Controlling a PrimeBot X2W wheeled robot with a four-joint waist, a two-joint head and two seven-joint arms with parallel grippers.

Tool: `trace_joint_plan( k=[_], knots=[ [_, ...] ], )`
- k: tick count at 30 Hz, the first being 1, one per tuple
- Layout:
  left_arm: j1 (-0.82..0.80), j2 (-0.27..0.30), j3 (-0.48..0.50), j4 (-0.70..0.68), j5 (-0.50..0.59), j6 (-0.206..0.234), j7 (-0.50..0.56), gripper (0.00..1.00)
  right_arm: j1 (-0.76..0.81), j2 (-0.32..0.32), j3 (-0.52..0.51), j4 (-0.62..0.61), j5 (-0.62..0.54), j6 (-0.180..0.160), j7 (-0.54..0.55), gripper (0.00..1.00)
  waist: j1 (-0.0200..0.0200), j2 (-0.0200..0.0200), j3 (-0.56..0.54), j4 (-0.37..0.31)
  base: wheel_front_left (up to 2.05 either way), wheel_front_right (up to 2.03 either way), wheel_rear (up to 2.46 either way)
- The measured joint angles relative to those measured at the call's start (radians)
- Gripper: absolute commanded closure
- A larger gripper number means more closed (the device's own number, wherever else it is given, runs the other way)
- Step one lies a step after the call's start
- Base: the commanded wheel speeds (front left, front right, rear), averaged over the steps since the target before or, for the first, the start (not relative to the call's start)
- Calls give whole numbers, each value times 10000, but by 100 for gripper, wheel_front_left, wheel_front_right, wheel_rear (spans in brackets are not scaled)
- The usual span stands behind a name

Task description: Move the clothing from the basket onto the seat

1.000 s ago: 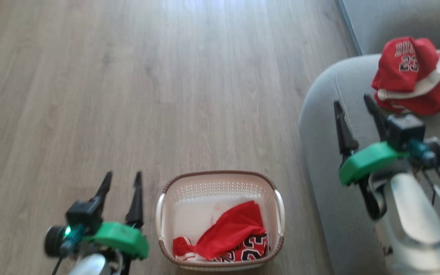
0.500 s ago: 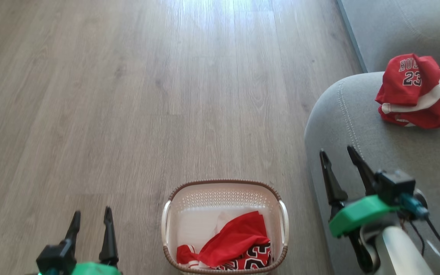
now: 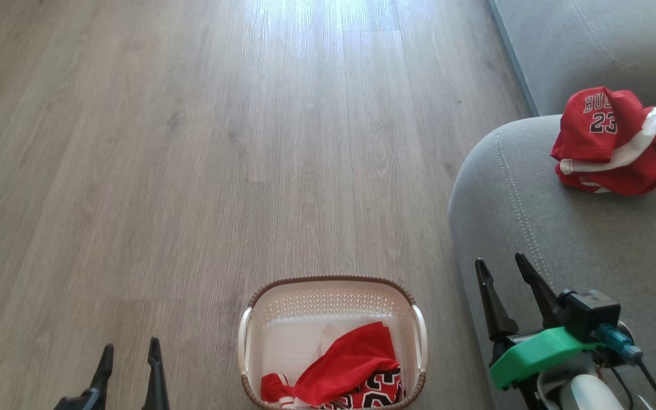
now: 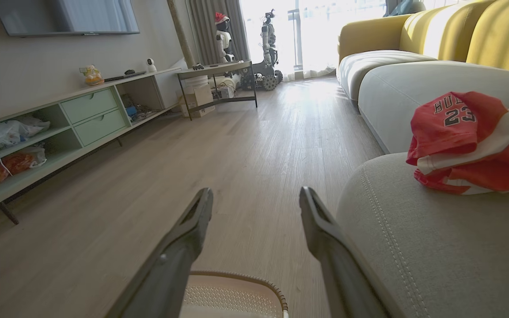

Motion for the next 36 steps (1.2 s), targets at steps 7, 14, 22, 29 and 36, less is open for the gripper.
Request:
trace_joint_plan(
  k=[7, 14, 22, 29, 36],
  knots=[
    [7, -244, 192, 119, 221, -205, 0, 0, 0, 4, -4, -25, -6, 0, 0, 0, 0, 0, 24, -2, 0, 0, 0],
    [7, -337, 437, 207, 330, -380, 0, 0, 0, 4, -4, -23, -19, 0, 0, 0, 0, 0, 54, 7, 0, 0, 0],
    [6, -464, 508, 332, 493, -552, 0, 0, -1, 4, -42, -23, -19, 0, 0, 0, 0, 0, 129, -2, 0, 0, 0],
    [-27, -514, 449, 522, 625, -729, 0, 0, -2, 12, -353, -65, -125, 0, 0, 0, 0, 0, 313, 0, 0, 0, 0],
    [-543, -665, -2, 1066, 794, -1037, 27, 0, -48, 38, -1039, -451, -309, 0, 0, 0, 0, 0, 739, -75, 0, 0, 0]
  ],
)
